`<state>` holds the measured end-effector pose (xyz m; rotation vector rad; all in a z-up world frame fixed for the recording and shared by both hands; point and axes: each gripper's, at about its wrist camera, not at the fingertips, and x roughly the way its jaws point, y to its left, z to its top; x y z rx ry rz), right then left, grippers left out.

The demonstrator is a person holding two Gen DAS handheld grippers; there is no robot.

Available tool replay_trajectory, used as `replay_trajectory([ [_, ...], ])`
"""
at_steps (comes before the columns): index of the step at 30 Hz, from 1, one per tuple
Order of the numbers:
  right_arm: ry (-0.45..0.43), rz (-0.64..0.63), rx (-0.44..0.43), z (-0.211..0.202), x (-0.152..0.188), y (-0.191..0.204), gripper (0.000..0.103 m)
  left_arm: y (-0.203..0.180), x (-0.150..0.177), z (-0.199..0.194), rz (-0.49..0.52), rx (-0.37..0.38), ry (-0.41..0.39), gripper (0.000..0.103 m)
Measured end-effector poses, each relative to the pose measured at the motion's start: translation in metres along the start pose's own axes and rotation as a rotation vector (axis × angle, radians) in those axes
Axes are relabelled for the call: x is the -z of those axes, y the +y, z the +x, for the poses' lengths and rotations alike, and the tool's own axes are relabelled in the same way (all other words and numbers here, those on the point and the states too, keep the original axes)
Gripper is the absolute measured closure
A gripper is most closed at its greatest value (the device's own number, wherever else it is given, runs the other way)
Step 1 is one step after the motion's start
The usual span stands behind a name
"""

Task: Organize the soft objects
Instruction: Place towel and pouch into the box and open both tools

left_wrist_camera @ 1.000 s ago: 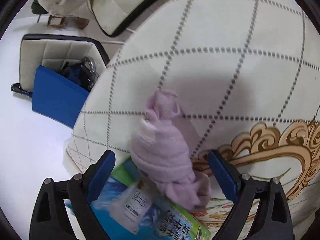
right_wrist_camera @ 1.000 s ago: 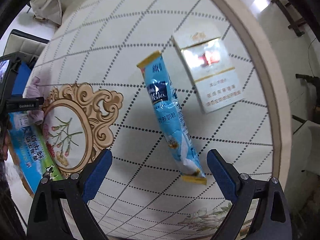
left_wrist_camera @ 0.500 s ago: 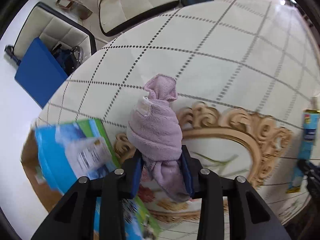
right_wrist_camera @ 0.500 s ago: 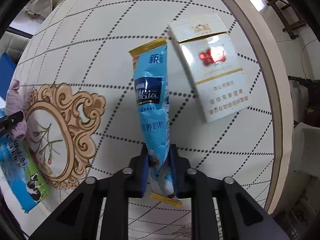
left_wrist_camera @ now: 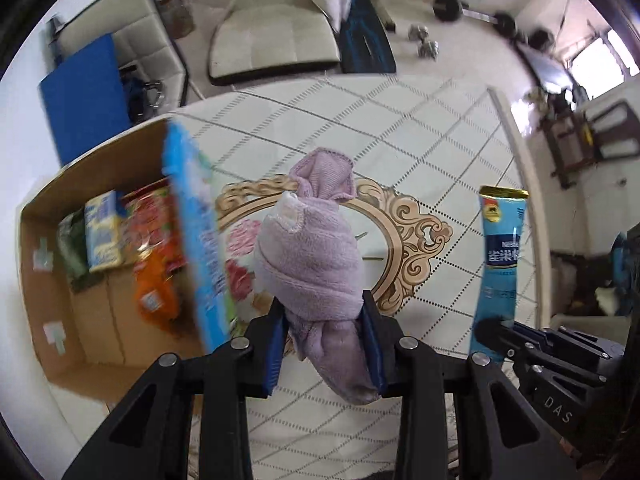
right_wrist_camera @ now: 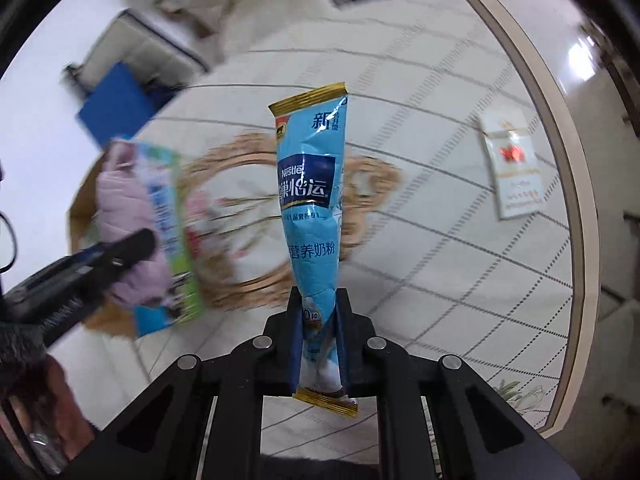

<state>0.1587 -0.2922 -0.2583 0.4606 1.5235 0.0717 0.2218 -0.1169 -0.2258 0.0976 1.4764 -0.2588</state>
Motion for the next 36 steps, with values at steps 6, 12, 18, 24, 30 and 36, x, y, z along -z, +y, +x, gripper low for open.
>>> replay_trajectory([
  [6,-0.036,-0.102,-0.076,-0.034,0.014,0.084,0.088,0.08,0.026,-0.06,-0.077,0.025,-0.076,0.072],
  [12,-0.03,-0.192,-0.08,-0.018,0.014,0.177,0.088,0.172,0.042,-0.088,-0.144,-0.051,-0.095,0.072],
  [18,0.006,-0.231,0.015,0.043,-0.006,0.236,0.088,0.244,0.039,-0.064,-0.199,-0.104,-0.038,0.072],
  [24,0.058,-0.231,0.113,0.101,-0.025,0.254,0.088,0.291,0.034,-0.006,-0.211,-0.159,0.07,0.072],
  [30,0.077,-0.241,0.18,0.13,-0.035,0.262,0.088,0.313,0.034,0.039,-0.196,-0.187,0.166,0.071],
  [36,0.069,-0.238,0.235,0.138,-0.043,0.262,0.087,0.323,0.038,0.057,-0.214,-0.214,0.239,0.067],
])
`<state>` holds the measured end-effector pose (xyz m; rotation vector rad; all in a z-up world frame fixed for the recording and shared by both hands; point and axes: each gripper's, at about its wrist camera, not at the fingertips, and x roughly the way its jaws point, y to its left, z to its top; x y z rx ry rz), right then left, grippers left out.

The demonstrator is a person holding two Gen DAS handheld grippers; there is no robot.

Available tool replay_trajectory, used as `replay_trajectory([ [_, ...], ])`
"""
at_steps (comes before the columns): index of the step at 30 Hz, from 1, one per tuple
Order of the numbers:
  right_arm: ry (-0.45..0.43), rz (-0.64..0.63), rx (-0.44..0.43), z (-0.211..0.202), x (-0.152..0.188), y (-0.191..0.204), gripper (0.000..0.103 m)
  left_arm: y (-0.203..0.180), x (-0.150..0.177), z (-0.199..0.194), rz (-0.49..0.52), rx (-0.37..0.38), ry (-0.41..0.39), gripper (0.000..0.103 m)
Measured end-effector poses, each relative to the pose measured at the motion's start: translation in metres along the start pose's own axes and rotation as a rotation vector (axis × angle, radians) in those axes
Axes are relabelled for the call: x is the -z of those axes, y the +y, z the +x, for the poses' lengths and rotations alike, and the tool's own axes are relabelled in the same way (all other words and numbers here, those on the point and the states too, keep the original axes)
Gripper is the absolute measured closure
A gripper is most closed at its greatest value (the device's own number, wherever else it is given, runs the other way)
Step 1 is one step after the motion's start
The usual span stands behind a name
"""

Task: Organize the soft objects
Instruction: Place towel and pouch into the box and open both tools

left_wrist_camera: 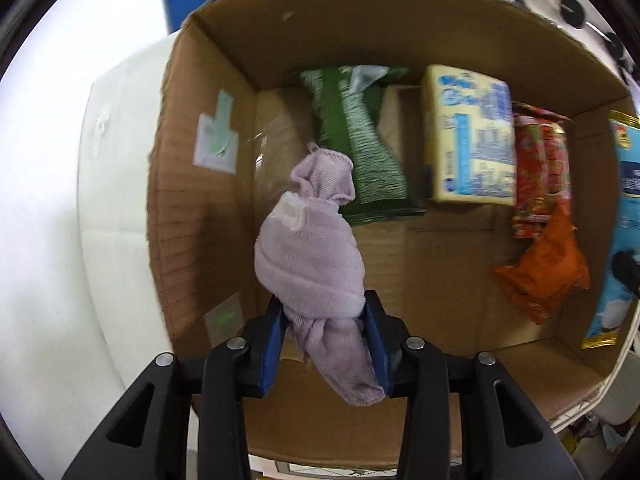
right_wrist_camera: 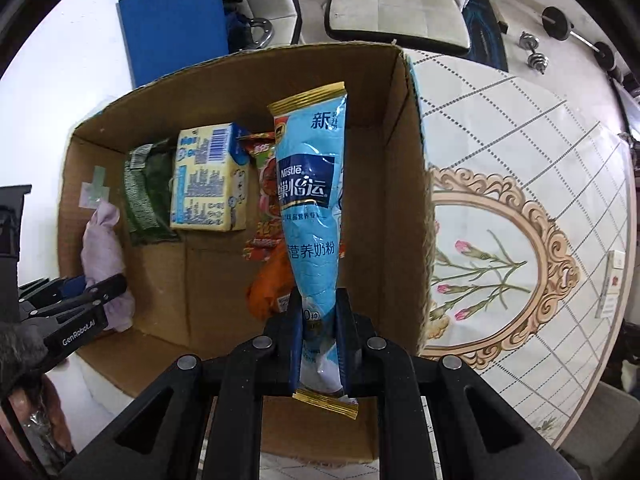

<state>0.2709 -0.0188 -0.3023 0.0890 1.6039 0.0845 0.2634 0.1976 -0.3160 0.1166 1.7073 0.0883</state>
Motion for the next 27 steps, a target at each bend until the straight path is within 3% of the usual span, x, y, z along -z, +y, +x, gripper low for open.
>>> replay_trajectory([
  [2,0.002,0.008,-0.004,-0.001,-0.002,-0.002,0.085,0.002,0.001,-0.002,-0.008,0.003,-0.006,0.066],
  [5,0.006,0.027,-0.015,-0.006,-0.001,-0.005,0.074,0.007,0.004,-0.007,-0.024,0.022,-0.019,0.062],
  [7,0.005,0.027,-0.016,-0.01,-0.001,-0.005,0.059,0.011,0.005,-0.011,-0.031,0.029,-0.026,0.046],
  [9,-0.01,0.027,-0.026,-0.018,0.001,-0.007,0.052,0.012,0.01,-0.021,-0.039,0.047,-0.047,0.016],
  [12,-0.019,0.015,-0.041,-0.029,0.008,-0.006,0.046,0.012,0.018,-0.038,-0.052,0.069,-0.077,0.013],
  [14,-0.025,-0.004,-0.044,-0.035,0.015,-0.003,0.036,0.012,0.026,-0.05,-0.068,0.092,-0.102,0.007],
  [16,-0.034,-0.018,-0.054,-0.04,0.022,-0.001,0.014,0.018,0.034,-0.062,-0.084,0.104,-0.135,0.006],
  [18,-0.047,-0.048,-0.044,-0.047,0.032,0.003,0.007,0.016,0.045,-0.077,-0.094,0.118,-0.174,0.006],
  [27,-0.096,-0.051,-0.048,-0.072,0.07,-0.006,0.006,-0.012,0.069,-0.113,-0.111,0.146,-0.275,0.005],
])
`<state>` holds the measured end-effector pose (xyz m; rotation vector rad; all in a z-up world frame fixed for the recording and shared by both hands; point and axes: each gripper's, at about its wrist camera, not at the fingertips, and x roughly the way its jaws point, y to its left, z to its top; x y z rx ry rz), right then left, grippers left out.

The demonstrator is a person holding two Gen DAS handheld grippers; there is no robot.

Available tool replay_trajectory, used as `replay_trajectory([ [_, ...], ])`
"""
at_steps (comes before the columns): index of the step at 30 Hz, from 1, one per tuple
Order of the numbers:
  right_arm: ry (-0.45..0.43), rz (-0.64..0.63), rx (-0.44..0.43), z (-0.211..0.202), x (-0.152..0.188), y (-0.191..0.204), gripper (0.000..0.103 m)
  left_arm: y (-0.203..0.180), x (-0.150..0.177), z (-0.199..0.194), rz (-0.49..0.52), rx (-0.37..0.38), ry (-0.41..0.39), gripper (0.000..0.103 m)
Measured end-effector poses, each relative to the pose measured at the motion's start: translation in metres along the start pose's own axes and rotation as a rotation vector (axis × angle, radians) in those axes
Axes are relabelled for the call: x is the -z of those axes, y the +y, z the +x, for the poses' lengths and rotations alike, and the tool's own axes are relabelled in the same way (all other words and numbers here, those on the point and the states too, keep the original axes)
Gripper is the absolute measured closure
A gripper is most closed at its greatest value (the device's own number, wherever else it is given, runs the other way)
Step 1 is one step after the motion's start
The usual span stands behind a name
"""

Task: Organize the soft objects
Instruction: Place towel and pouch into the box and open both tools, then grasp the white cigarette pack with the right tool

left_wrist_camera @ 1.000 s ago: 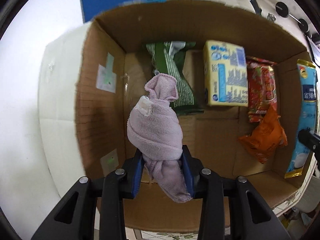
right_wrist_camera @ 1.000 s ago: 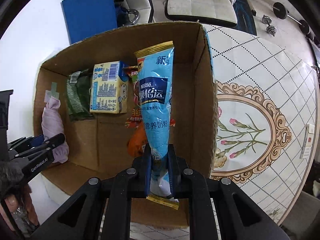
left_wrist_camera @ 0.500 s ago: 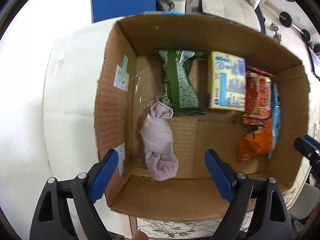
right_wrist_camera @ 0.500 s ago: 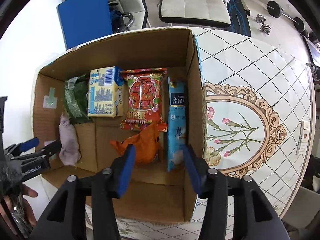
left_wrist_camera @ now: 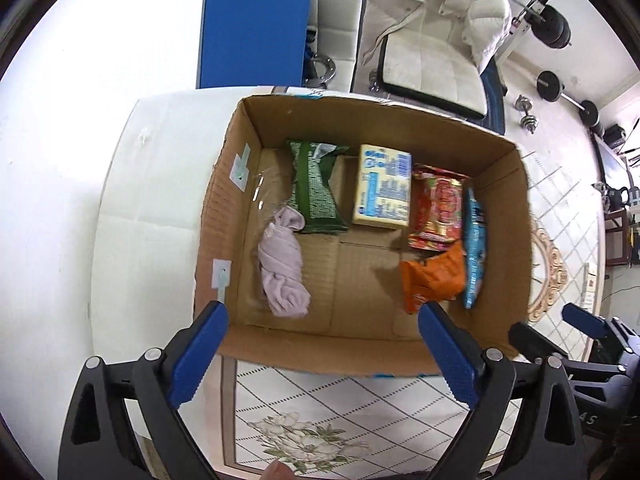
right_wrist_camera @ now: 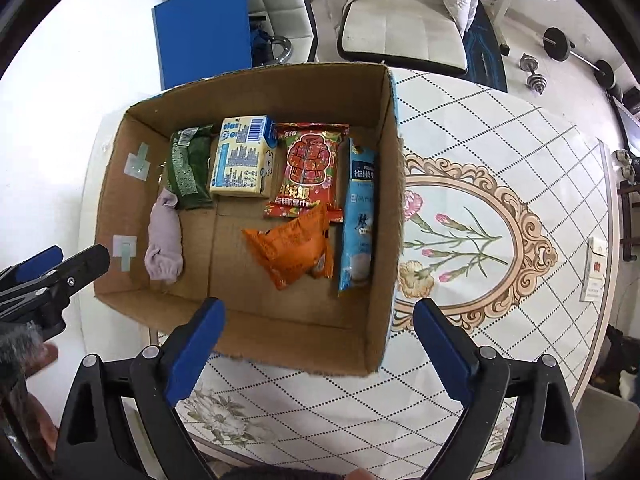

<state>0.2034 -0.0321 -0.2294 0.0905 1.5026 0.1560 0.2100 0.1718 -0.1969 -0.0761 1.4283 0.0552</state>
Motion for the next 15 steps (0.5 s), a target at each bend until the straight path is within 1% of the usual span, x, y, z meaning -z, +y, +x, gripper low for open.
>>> replay_trajectory([
  [5,-0.022,0.009,-0.04,-0.016,0.009,-0.01,0.006,-0.015,0.011,-0.02,0.011,-0.016,-0.048,0.005],
  [8,-0.036,0.022,-0.058,-0.025,0.01,-0.023,0.006,-0.025,0.012,-0.027,0.012,-0.015,-0.059,0.005],
  [10,-0.056,0.052,-0.065,-0.032,0.012,-0.042,0.006,-0.033,0.013,-0.03,0.014,-0.02,-0.069,0.005],
  [13,-0.072,0.121,-0.064,-0.039,0.014,-0.083,0.005,-0.049,0.012,-0.028,0.021,-0.046,-0.076,0.005],
  [15,-0.077,0.196,-0.045,-0.042,0.019,-0.127,0.005,-0.062,0.012,-0.02,0.009,-0.042,-0.062,0.005],
])
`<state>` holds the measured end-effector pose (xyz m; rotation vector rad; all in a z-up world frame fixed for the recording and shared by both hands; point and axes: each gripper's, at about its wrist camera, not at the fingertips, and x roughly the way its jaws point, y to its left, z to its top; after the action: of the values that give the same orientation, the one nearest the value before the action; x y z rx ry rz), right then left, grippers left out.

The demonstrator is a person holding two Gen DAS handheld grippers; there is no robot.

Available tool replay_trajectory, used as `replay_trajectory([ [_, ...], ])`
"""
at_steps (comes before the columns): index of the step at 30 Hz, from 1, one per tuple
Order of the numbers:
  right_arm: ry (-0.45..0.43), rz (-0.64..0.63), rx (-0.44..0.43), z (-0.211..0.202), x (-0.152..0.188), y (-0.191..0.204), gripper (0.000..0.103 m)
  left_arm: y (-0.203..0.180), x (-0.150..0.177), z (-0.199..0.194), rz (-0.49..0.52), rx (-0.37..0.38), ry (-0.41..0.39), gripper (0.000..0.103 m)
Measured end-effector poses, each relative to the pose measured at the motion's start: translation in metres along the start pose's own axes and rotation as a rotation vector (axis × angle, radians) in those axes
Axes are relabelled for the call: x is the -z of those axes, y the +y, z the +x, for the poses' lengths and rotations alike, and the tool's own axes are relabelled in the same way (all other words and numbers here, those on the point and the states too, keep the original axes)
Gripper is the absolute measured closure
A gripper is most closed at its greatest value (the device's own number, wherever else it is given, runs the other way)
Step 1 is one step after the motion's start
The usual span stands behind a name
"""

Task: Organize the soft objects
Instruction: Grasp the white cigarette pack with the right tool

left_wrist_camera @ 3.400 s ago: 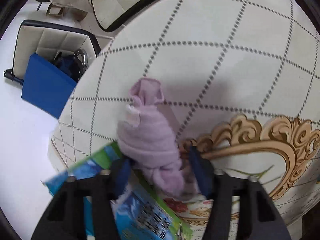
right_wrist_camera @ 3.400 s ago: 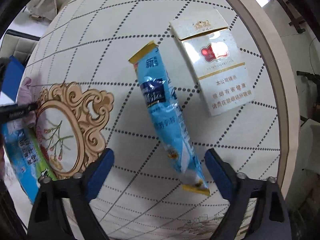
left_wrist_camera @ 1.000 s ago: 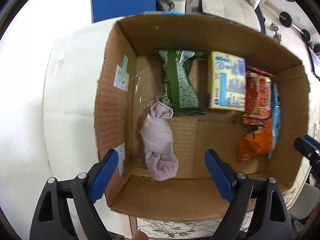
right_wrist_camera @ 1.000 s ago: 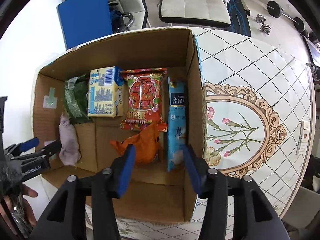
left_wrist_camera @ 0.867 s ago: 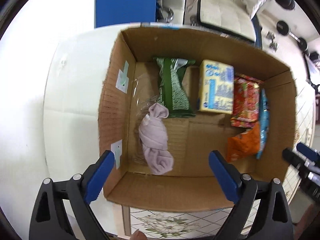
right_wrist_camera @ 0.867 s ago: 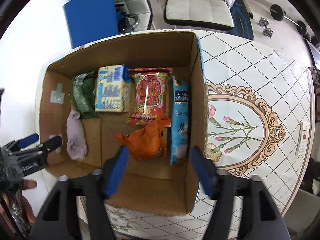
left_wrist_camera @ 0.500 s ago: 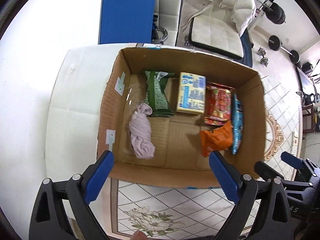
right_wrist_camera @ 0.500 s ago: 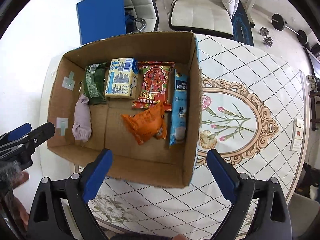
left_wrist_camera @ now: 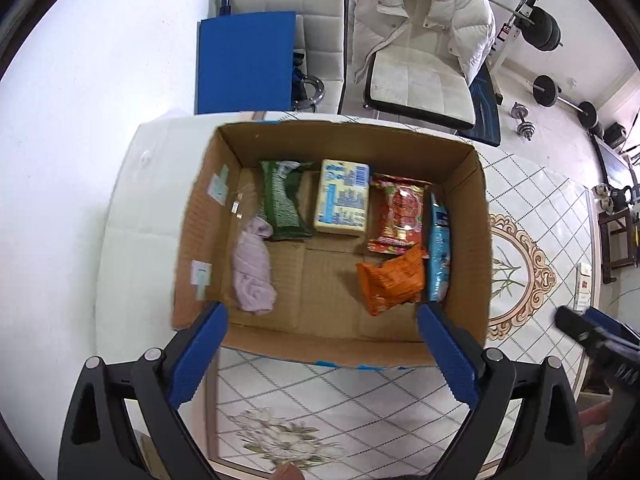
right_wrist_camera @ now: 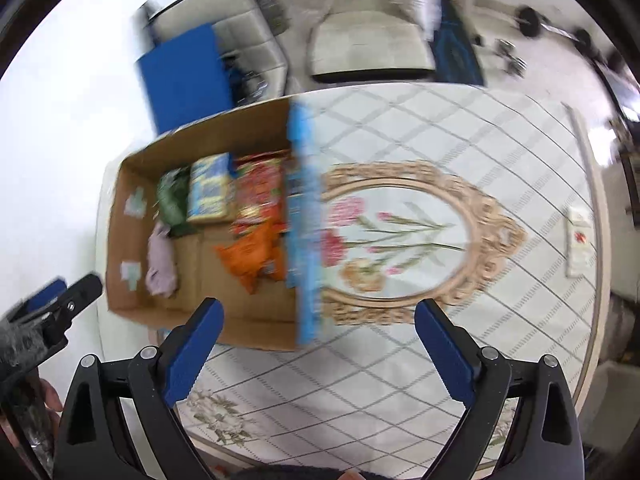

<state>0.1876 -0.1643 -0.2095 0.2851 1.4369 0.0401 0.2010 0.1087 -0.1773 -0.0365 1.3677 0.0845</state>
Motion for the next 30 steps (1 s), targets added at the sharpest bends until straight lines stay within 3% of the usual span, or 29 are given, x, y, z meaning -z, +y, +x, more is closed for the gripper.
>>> replay_trajectory([
  [4,0.017,0.138,0.064,0.004,-0.011,-0.089,0.005,-0.031,0.001,0.023,-0.007,0.01,0.047,0.005],
  [9,0.05,0.287,0.133,0.02,-0.028,-0.199,0.005,-0.079,0.002,0.061,-0.012,-0.03,0.127,0.005],
  [14,0.116,0.392,0.139,0.057,-0.047,-0.285,0.005,-0.113,-0.002,0.09,-0.031,-0.081,0.166,0.005],
  [21,0.2,0.459,0.14,0.11,-0.064,-0.344,0.005,-0.135,-0.015,0.108,-0.034,-0.215,0.165,0.005],
  [28,0.246,0.46,0.167,0.138,-0.07,-0.365,0.004,-0.131,-0.024,0.115,-0.082,-0.225,0.174,0.005],
  [30,0.258,0.446,0.166,0.141,-0.07,-0.365,0.011,-0.132,-0.024,0.115,-0.081,-0.23,0.171,0.005],
])
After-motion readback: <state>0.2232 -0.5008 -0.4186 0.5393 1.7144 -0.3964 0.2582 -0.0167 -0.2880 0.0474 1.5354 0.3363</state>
